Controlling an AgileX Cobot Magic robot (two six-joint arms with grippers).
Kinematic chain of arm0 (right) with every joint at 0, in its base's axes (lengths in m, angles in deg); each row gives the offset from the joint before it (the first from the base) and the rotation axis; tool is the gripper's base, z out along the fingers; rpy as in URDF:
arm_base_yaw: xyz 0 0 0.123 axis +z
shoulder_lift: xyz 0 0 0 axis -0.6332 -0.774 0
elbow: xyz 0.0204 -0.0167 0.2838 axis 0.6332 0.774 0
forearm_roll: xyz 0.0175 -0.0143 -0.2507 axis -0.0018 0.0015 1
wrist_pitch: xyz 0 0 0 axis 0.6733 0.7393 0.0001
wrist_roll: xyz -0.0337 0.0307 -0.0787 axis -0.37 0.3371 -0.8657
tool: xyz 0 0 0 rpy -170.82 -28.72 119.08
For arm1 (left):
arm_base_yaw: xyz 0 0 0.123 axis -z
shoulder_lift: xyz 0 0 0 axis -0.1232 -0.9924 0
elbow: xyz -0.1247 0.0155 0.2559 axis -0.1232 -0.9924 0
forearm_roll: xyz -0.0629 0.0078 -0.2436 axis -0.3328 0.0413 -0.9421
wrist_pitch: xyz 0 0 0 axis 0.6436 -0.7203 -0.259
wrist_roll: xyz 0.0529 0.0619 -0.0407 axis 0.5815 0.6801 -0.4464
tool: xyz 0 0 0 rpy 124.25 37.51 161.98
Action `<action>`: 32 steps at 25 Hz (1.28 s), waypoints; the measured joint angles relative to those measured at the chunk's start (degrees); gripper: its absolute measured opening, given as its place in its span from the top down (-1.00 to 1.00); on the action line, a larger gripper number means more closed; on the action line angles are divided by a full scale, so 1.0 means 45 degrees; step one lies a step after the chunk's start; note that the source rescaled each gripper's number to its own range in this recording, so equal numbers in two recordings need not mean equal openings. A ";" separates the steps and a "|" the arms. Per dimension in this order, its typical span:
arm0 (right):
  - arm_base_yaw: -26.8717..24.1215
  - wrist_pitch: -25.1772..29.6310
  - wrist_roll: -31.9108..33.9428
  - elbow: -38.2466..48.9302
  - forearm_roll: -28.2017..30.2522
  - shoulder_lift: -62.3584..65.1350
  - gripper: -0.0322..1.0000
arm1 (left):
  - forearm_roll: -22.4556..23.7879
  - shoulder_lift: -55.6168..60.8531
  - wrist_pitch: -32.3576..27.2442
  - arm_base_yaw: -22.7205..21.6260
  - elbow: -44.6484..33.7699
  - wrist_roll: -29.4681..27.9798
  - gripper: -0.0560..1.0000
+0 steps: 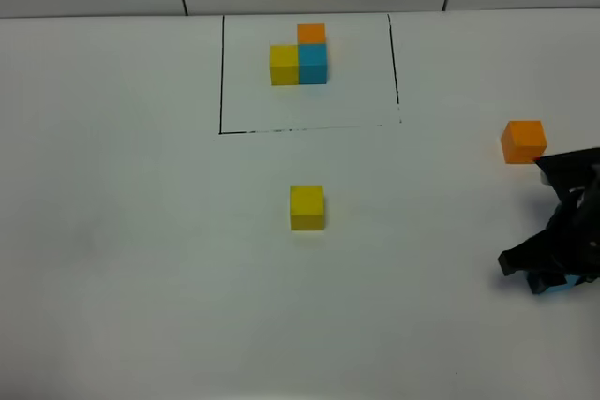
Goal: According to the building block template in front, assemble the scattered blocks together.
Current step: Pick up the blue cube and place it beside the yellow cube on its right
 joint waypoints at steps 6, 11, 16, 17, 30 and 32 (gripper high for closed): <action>0.2442 0.1944 -0.5101 -0.2286 0.0195 -0.0065 0.89 | 0.0000 0.0000 0.0000 0.0000 0.0000 0.0000 -0.61; 0.3718 0.3097 -0.6531 -0.4353 0.1378 -0.0884 0.89 | 0.0000 0.0000 0.0000 0.0000 0.0000 0.0000 -0.61; 0.4510 0.3816 -0.7911 -0.6137 0.1926 -0.2204 0.89 | 0.0000 0.0000 0.0000 0.0000 0.0000 0.0000 -0.61; 0.4604 0.3893 -0.8211 -0.6399 0.1936 -0.2488 0.89 | 0.0000 0.0000 0.0000 0.0000 0.0000 0.0000 -0.61; 0.5141 0.3932 -1.0420 -0.9158 0.0086 -0.4781 0.89 | 0.0000 0.0000 0.0000 0.0000 0.0000 0.0000 -0.61; 0.5278 0.3789 -1.0431 -0.9206 -0.0209 -0.4947 0.89 | 0.0000 0.0000 0.0000 0.0000 0.0000 0.0000 -0.61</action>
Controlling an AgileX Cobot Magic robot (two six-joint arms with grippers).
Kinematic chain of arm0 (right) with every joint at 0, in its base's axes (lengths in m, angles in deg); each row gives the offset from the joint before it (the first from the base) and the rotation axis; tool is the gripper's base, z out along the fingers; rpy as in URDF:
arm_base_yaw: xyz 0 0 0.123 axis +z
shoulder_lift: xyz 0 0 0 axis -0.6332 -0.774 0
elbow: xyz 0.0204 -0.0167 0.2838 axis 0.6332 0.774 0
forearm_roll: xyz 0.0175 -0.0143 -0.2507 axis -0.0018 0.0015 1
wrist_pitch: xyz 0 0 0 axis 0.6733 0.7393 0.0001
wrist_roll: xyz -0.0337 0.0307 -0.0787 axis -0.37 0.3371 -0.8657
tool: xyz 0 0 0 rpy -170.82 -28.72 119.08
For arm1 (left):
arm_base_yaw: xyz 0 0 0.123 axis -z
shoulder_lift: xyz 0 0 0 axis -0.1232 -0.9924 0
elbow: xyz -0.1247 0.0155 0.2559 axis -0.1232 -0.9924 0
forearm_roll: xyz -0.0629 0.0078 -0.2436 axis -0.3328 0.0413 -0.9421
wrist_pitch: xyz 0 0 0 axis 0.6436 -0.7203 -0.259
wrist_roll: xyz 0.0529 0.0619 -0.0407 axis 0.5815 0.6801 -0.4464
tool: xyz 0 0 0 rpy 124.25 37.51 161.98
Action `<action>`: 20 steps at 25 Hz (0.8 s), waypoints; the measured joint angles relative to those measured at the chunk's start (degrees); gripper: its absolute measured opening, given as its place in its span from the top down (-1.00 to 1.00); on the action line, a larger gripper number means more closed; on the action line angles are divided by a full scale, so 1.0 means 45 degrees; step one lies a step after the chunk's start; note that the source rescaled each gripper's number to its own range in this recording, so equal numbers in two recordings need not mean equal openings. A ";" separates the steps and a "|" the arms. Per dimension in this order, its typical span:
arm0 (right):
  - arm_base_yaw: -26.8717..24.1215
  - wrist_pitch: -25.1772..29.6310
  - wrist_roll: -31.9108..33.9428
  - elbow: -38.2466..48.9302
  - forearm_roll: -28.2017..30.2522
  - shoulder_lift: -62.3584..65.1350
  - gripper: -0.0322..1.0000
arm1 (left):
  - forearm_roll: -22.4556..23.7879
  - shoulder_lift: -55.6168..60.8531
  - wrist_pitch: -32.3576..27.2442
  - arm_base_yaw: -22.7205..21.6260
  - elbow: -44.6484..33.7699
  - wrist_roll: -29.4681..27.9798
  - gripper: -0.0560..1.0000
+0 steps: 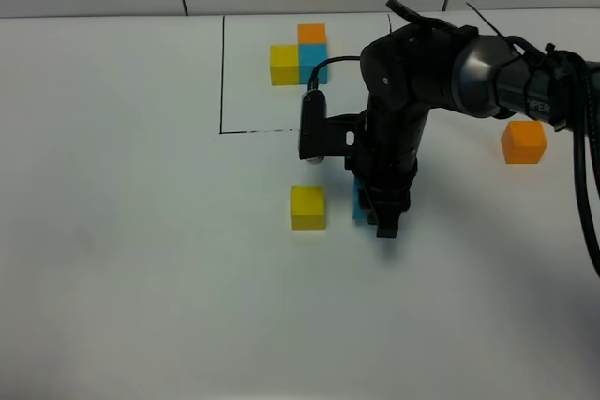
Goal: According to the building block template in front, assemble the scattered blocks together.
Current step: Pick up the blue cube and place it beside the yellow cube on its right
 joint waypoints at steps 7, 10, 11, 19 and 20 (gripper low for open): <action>0.0119 -0.0601 0.0000 -0.0059 -0.0447 -0.0734 0.89 | 0.0000 0.0000 0.0000 0.0000 0.0000 0.0000 -0.61; 0.0179 -0.0647 0.0000 -0.0075 -0.0660 -0.0809 0.89 | 0.0000 0.0000 0.0000 -0.0009 0.0000 0.0000 -0.61; 0.0204 -0.0647 0.0000 -0.0075 -0.0708 -0.0809 0.89 | 0.0000 0.0000 0.0000 -0.0009 0.0000 0.0000 -0.61; 0.0470 -0.0876 0.0000 -0.0075 -0.0639 -0.0853 0.89 | 0.0000 0.0000 0.0000 -0.0009 0.0000 0.0000 -0.61; 0.0482 -0.0942 0.0000 -0.0075 -0.0586 -0.0853 0.89 | 0.0000 0.0000 0.0000 -0.0009 0.0000 0.0000 -0.61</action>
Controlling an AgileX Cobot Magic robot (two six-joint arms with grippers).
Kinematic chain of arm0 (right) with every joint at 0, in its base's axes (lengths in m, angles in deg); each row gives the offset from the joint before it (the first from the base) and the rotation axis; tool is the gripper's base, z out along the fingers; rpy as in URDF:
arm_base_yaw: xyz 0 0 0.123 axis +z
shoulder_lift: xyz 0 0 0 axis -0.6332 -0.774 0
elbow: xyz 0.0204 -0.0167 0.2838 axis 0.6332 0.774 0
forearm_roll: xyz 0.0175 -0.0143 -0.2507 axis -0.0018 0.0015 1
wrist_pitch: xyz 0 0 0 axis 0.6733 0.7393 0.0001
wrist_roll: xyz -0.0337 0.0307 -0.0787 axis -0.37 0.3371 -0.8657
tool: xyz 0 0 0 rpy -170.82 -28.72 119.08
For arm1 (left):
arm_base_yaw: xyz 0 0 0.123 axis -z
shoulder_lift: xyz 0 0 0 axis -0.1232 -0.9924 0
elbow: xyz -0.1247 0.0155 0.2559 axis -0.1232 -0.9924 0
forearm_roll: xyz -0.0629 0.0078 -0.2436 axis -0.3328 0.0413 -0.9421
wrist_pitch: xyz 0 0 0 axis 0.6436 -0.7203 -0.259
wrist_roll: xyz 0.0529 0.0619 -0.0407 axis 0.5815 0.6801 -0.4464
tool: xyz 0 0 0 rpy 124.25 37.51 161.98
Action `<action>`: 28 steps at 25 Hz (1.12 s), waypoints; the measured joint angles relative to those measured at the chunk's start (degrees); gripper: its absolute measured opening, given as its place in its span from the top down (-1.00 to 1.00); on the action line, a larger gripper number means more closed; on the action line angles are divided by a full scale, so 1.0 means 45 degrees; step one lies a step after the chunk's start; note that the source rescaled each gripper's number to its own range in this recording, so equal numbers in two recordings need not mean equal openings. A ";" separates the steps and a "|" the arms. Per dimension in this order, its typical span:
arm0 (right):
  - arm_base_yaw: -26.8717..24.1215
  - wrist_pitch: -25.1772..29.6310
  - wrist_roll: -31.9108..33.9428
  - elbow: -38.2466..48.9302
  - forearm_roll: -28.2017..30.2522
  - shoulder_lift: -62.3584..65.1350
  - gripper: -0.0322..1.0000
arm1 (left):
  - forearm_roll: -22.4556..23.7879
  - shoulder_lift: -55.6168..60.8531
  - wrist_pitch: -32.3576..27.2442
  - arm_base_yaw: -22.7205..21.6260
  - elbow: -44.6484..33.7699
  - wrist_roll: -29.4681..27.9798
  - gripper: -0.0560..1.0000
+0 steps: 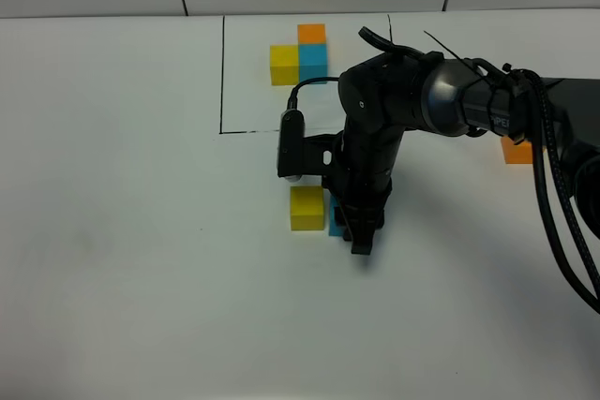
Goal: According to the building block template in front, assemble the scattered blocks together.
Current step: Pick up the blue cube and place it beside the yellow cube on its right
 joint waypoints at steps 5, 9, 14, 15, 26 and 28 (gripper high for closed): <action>0.0040 -0.0136 0.0000 0.0000 0.0403 -0.0015 0.89 | 0.0000 0.0000 0.0000 0.0000 0.0000 0.0000 -0.61; 0.0040 -0.0193 0.0000 0.0000 0.0503 -0.0015 0.89 | 0.0000 0.0000 0.0000 0.0000 0.0000 0.0000 -0.61; 0.0040 -0.0204 0.0000 0.0000 0.0502 -0.0015 0.89 | 0.0000 0.0000 0.0000 0.0000 0.0000 0.0000 -0.61; 0.0040 -0.0204 0.0000 0.0000 0.0502 -0.0015 0.89 | 0.0000 0.0000 0.0000 0.0000 0.0000 0.0000 -0.61; 0.0040 -0.0228 0.0000 0.0000 0.0313 -0.0015 0.89 | 0.0000 0.0000 0.0000 0.0000 0.0000 0.0000 -0.61; 0.0040 -0.0256 0.0000 0.0000 0.0271 -0.0015 0.89 | 0.0000 0.0000 0.0000 0.0000 0.0000 0.0000 -0.61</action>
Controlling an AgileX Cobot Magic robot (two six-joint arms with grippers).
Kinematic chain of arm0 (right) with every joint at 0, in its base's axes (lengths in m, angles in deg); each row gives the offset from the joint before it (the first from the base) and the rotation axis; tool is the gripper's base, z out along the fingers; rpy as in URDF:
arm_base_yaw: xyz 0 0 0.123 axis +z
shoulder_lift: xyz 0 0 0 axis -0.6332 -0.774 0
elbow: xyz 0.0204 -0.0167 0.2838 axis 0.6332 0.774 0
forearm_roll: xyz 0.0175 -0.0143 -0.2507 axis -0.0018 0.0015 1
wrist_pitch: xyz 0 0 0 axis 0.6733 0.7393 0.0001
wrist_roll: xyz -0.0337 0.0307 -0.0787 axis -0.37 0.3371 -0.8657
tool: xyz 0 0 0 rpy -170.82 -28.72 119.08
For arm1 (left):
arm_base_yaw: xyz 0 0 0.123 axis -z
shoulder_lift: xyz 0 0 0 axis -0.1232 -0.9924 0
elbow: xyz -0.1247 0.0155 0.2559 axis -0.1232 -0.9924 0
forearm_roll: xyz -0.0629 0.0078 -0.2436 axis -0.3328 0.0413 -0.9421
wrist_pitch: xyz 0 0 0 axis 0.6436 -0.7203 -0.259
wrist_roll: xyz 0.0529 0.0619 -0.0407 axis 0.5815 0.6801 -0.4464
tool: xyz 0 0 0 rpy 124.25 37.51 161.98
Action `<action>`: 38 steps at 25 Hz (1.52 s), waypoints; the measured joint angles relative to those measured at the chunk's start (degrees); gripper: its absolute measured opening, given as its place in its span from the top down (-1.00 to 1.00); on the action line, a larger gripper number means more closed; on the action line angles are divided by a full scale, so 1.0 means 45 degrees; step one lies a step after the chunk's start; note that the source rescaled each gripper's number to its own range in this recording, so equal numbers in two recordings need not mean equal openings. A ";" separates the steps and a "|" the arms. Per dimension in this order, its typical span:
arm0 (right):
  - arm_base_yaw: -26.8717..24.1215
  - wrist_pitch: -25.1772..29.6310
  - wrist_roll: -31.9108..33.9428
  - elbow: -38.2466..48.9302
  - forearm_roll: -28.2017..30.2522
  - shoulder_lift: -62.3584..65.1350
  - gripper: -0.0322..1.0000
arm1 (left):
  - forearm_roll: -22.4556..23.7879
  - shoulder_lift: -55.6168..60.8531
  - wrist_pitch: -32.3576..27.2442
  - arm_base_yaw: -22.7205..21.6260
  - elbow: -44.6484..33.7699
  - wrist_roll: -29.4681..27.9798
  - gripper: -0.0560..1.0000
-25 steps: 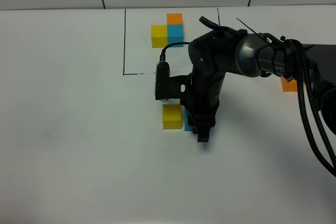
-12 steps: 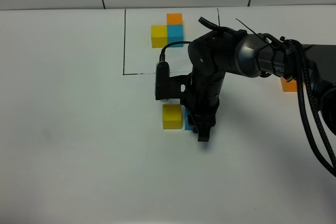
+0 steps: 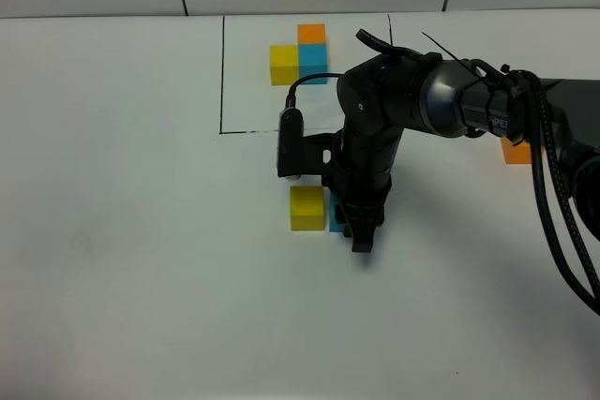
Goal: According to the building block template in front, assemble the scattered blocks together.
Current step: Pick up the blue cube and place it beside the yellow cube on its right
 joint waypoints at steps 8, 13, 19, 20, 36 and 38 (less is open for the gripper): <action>0.0042 -0.0143 -0.0299 0.0000 -0.0292 0.0000 0.89 | 0.0000 0.0000 0.0000 0.0000 0.0000 0.0000 -0.61; 0.0134 -0.0211 -0.0299 0.0000 -0.0290 -0.0010 0.89 | 0.0000 0.0000 0.0000 0.0000 0.0000 0.0000 -0.61; 0.0161 -0.0223 -0.0314 -0.0009 -0.0290 -0.0023 0.89 | 0.0000 0.0000 0.0000 0.0000 0.0000 0.0000 -0.60; 0.0161 -0.0223 -0.0331 -0.0009 -0.0290 -0.0023 0.89 | 0.0000 0.0000 0.0000 0.0000 0.0000 0.0000 -0.60; 0.0161 -0.0223 -0.0421 -0.0009 -0.0262 -0.0023 0.89 | 0.0000 0.0000 0.0000 0.0000 0.0000 0.0000 -0.60; 0.0164 -0.0223 -0.0452 -0.0009 -0.0212 -0.0023 0.89 | 0.0000 0.0000 0.0000 0.0000 0.0000 0.0000 -0.60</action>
